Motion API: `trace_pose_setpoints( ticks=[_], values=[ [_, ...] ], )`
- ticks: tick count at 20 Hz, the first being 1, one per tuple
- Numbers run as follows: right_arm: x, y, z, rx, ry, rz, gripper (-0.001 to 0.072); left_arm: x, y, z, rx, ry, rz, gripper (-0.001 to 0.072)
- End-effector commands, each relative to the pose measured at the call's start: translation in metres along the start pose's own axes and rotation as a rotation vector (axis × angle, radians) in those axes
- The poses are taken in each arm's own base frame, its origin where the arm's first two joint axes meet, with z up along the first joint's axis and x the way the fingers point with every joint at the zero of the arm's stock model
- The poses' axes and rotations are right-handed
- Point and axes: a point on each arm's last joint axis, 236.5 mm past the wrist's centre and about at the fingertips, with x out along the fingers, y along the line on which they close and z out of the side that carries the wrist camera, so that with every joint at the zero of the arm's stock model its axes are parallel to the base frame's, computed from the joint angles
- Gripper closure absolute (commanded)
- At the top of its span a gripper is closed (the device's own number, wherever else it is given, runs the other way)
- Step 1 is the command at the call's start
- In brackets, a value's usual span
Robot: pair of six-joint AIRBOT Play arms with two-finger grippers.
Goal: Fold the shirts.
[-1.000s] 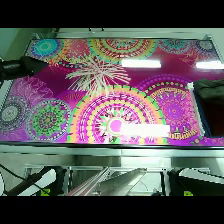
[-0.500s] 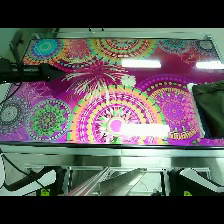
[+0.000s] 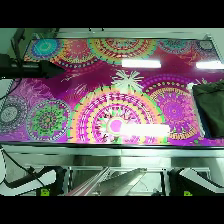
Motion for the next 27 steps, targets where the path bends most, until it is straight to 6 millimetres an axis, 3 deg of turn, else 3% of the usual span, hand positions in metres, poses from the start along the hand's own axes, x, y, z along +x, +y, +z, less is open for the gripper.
trace_pose_setpoints(
  ticks=[1,4,7,9,11,13,15,18,23,27],
  values=[
    [-0.018,0.113,-0.01,-0.17,-0.023,0.334,0.069,-0.023,-0.009,0.024,0.045,-0.06,0.026,0.0696],
    [-0.021,0.161,-0.067,-0.384,0.085,0.417,0.069,-0.036,-0.017,0.015,0.023,-0.028,0.019,0.0696],
    [-0.028,0.191,-0.16,-0.594,0.207,0.478,0.069,-0.032,-0.031,-0.023,-0.013,0.006,0.005,0.0697],
    [-0.025,0.183,-0.229,-0.7,0.305,0.478,0.069,-0.019,-0.041,-0.074,-0.058,0.077,-0.015,0.0697],
    [-0.015,0.157,-0.291,-0.789,0.392,0.454,0.0689,-0.005,-0.039,-0.136,-0.098,0.166,0.006,0.0697],
    [-0.003,0.131,-0.335,-0.825,0.449,0.452,0.0689,0.008,-0.029,-0.188,-0.156,0.212,0.052,0.0697],
    [0.008,0.111,-0.358,-0.831,0.504,0.435,0.0689,0.018,-0.026,-0.226,-0.201,0.242,0.054,0.0697],
    [0.013,0.105,-0.363,-0.844,0.53,0.433,0.069,0.021,-0.024,-0.249,-0.22,0.26,0.054,0.0697],
    [0.011,0.105,-0.366,-0.839,0.543,0.44,0.069,0.013,-0.012,-0.252,-0.246,0.186,0.095,0.0696],
    [0.011,0.105,-0.366,-0.839,0.543,0.44,0.069,-0.002,-0.01,-0.241,-0.229,0.095,0.134,0.0697]
  ],
)
